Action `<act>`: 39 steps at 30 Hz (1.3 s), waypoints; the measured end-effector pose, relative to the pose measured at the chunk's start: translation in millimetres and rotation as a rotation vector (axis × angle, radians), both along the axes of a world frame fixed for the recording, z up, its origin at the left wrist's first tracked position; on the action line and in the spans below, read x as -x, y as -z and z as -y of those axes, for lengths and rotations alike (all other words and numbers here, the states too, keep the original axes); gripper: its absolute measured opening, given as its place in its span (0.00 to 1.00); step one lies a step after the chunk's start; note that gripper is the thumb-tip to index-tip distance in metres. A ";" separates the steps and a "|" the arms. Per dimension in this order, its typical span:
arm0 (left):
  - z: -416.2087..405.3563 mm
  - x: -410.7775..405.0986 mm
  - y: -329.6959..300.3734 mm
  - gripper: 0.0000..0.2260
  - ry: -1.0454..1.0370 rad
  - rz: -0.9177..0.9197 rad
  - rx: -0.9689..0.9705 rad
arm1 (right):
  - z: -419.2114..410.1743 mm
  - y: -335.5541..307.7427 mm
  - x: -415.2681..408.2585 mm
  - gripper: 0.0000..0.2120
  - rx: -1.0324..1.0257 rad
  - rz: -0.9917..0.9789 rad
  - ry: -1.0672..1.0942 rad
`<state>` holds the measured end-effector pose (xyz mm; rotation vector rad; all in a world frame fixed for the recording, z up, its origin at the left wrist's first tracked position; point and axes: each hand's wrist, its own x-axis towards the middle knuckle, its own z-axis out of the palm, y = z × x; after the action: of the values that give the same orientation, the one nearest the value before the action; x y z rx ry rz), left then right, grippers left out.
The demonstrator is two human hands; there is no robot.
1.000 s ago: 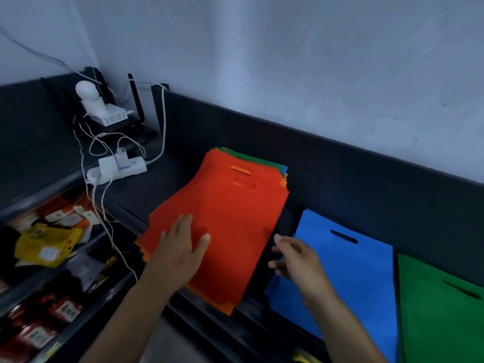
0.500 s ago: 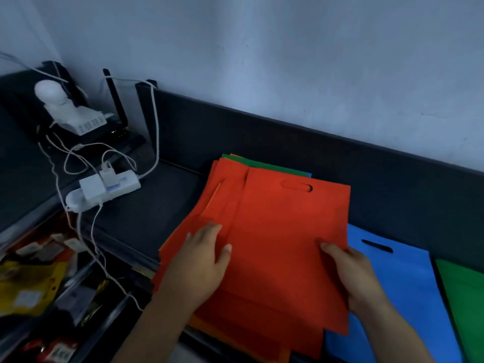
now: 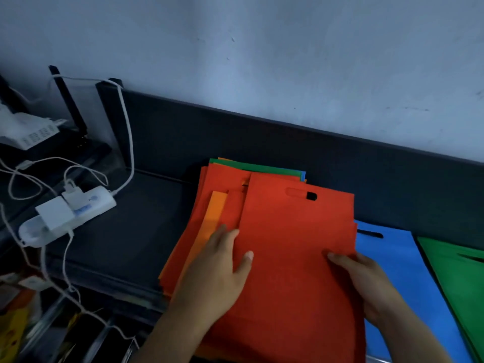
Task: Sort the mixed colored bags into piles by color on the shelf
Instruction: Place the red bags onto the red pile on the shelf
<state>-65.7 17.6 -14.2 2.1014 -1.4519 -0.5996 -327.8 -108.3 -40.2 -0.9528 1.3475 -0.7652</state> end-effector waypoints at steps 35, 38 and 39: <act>35.8 30.6 -37.1 0.16 0.069 -0.838 0.096 | -77.4 -38.8 50.2 0.19 0.210 0.230 0.207; 37.9 57.8 -38.0 0.18 0.066 -0.867 0.075 | -90.7 -37.9 82.5 0.19 0.194 0.227 0.217; 39.2 69.3 -37.3 0.18 0.073 -0.862 0.078 | -96.0 -37.3 93.7 0.17 0.175 0.219 0.225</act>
<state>-135.0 -21.6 23.0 1.4202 -1.0112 -1.2523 -421.6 -12.2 -2.9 -0.8337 1.2213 -1.1413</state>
